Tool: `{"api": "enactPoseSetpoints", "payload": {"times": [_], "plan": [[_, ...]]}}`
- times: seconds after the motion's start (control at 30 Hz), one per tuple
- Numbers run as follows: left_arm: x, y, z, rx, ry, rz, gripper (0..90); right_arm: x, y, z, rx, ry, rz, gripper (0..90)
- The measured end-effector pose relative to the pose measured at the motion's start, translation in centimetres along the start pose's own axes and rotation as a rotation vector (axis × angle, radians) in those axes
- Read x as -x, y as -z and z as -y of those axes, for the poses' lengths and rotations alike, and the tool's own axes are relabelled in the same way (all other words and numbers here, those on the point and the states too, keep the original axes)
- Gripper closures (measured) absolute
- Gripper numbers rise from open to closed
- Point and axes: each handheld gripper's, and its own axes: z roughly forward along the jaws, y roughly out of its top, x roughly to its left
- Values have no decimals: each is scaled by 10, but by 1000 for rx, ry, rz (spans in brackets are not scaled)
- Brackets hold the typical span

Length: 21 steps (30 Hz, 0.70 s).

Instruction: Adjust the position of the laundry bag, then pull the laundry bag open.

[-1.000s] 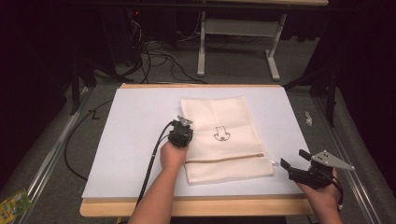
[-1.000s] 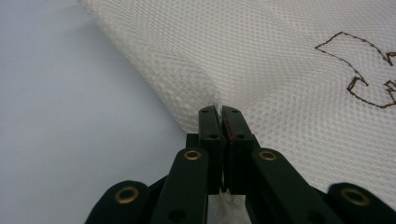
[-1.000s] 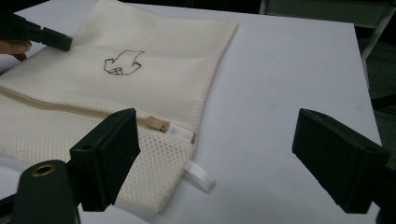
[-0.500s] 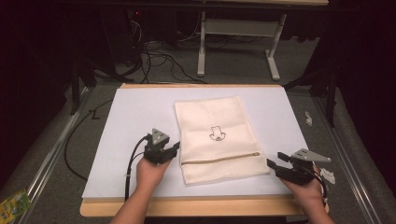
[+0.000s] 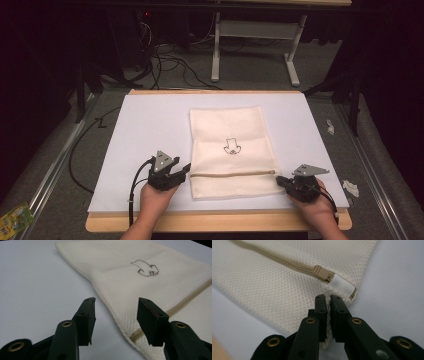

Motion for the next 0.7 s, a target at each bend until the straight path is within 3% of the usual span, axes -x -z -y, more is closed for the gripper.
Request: {"api": "enactPoseSetpoints", "payload": {"times": [0.13, 0.17, 0.2, 0.23, 0.27, 0.33, 0.47, 0.7], "plan": [[-2, 0, 0, 3, -1, -3, 494, -15, 8, 7, -16, 41, -44, 838], [-3, 1, -1, 9, 4, -3, 492, -18, 12, 8, -1, 43, -42, 748], [-3, 1, -1, 9, 4, -3, 492, -18, 12, 8, -1, 43, -42, 748], [-3, 2, -3, 17, 2, -2, 489, -16, 16, 5, 40, 11, -45, 673], [-3, 2, -3, 17, 2, -2, 487, -16, 16, 5, 40, 11, -45, 673], [-1, 2, -5, 25, 4, 7, 479, -10, 22, 3, 100, -27, 0, 618], [7, -4, -10, 27, -2, 30, 460, -1, 18, 5, 88, -82, 42, 605], [22, -15, -15, 19, -9, 49, 420, 4, 9, 5, 66, -131, 32, 569]]}}
